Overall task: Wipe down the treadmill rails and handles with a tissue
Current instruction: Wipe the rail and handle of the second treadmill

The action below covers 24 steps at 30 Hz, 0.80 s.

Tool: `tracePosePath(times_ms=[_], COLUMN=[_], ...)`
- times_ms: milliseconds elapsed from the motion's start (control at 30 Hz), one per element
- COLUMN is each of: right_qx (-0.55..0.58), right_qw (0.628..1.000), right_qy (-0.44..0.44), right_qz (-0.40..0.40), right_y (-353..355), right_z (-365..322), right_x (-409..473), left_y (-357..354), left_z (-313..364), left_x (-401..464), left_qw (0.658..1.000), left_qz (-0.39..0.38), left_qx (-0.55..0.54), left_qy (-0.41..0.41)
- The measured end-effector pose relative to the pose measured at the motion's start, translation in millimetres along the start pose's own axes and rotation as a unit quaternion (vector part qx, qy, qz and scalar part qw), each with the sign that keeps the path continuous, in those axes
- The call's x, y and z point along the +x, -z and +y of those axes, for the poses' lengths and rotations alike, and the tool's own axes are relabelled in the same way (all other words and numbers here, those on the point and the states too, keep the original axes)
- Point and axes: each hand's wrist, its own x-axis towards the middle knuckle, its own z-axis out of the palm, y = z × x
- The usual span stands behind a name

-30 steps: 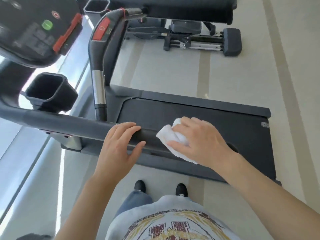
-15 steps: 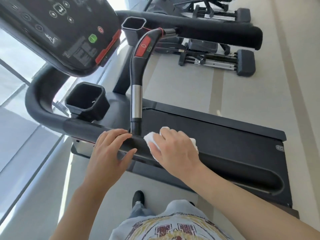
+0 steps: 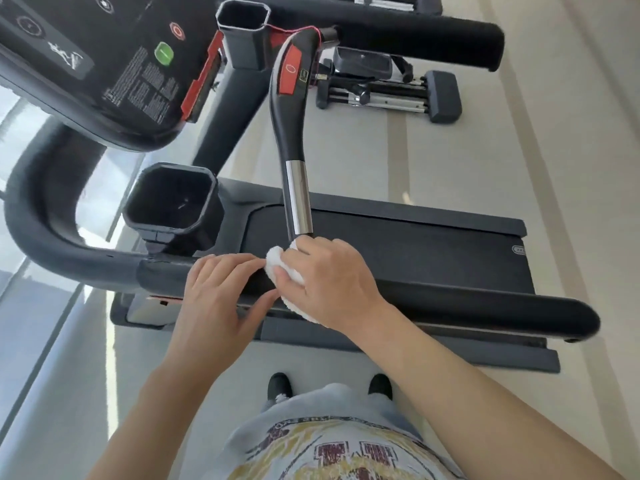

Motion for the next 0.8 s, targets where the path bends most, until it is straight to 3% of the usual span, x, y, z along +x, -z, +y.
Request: tracePosePath(times_ms=[100, 267, 433, 600, 733, 800], right_qx=[-0.035, -0.115, -0.096, -0.041, -0.029, -0.006], right_qw=[0.999, 0.992, 0.993, 0.996, 0.98, 0.98], right_qy=[-0.021, -0.059, -0.07, -0.055, -0.013, 0.006], right_qz=[0.008, 0.008, 0.026, -0.056, -0.198, -0.201], right_y=[18.4, 65.5, 62.1, 17.7, 5.5, 13.2], right_z=[24.4, 86.7, 76.0, 25.4, 19.1, 24.9], right_x=[-23.8, -72.7, -61.5, -14.1, 9.9, 8.8], left_y=[-8.1, -17.8, -19.6, -18.7, -16.4, -15.5], left_z=[4.9, 14.5, 16.0, 23.7, 28.0, 30.2], left_x=[3.7, 9.0, 11.1, 14.1, 15.8, 16.6], left_qw=[0.999, 0.999, 0.999, 0.998, 0.995, 0.993], left_qz=[-0.007, 0.014, 0.034, 0.033, 0.031, 0.034], left_qx=[-0.008, -0.032, -0.036, -0.032, -0.049, -0.051], left_qy=[-0.031, -0.014, 0.0, 0.033, 0.08, 0.101])
